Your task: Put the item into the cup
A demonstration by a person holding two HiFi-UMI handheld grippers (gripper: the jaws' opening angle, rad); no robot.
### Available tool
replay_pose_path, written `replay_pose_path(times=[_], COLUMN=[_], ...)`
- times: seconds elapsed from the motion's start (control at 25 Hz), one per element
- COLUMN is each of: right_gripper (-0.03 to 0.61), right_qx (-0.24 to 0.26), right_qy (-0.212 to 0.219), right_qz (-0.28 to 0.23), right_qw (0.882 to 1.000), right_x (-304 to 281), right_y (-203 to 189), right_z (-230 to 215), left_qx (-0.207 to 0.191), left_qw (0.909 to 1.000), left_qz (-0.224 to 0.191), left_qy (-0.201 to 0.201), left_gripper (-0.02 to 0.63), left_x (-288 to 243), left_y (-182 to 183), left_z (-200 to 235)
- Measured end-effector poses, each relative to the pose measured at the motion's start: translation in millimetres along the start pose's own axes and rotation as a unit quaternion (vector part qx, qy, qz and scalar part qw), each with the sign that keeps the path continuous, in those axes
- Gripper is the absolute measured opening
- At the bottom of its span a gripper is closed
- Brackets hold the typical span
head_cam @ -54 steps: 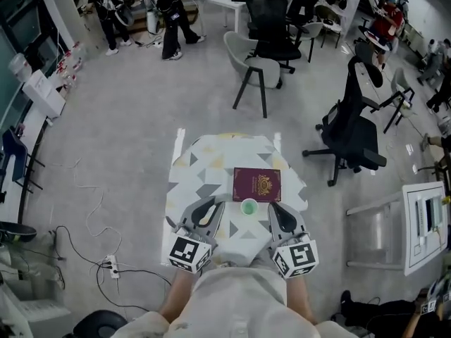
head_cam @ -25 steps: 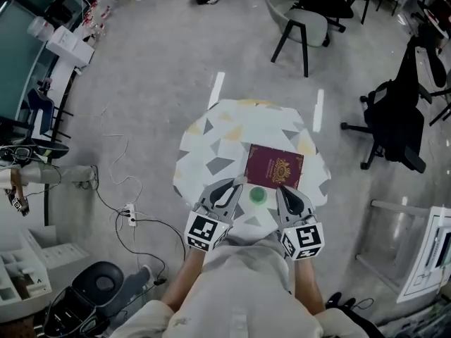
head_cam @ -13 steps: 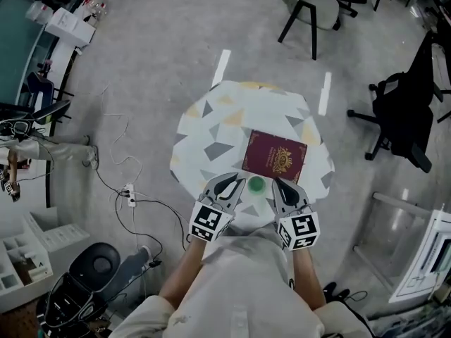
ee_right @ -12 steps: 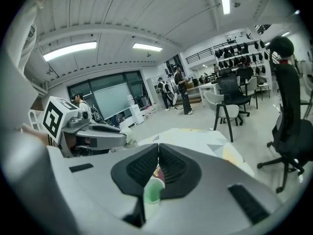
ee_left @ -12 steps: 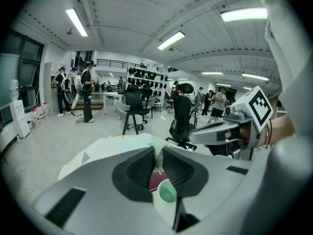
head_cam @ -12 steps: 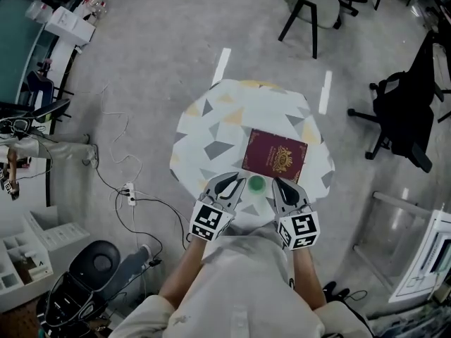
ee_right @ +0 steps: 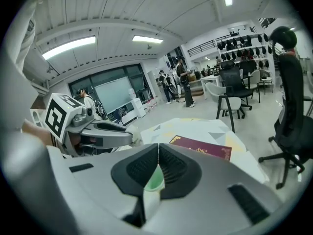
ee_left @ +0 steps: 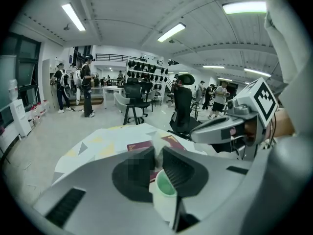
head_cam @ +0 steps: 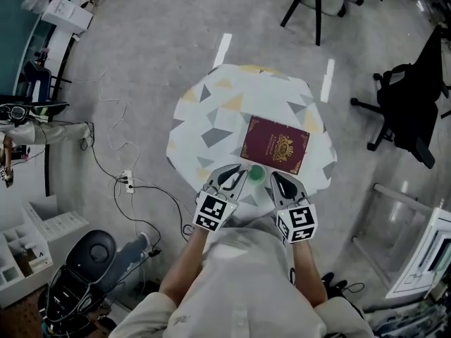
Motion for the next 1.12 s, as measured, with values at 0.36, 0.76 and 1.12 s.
replay_pose_path(times=[0.36, 0.76, 1.12], right_gripper=[0.011, 0.012, 0.012], right_qx=[0.005, 0.007, 0.003], right_qy=[0.006, 0.008, 0.006], right_qz=[0.022, 0.044, 0.054], right_qw=[1.000, 0.999, 0.999], right_x=[-8.0, -11.6, -9.0], right_y=[-18.3, -34.5, -44.1], right_z=[8.1, 11.1, 10.5], left_qx=[0.001, -0.005, -0.009], left_qw=[0.9996, 0.9979, 0.9961], left_qz=[0.027, 0.060, 0.084], left_qy=[-0.006, -0.022, -0.026], left_gripper=[0.061, 0.063, 0.063], left_x=[-13.0, -27.2, -37.1], left_y=[-25.9, -41.8, -57.4], left_z=[1.3, 2.7, 0.1])
Point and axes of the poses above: the fingertips, and each gripper's own axes: x backward along the fingers, z to its left, y out of its top, the point moved 6 cm from there along x, backward along the fingers, and after that the axes turned 12 degrees about x, right-handed, at the moved point
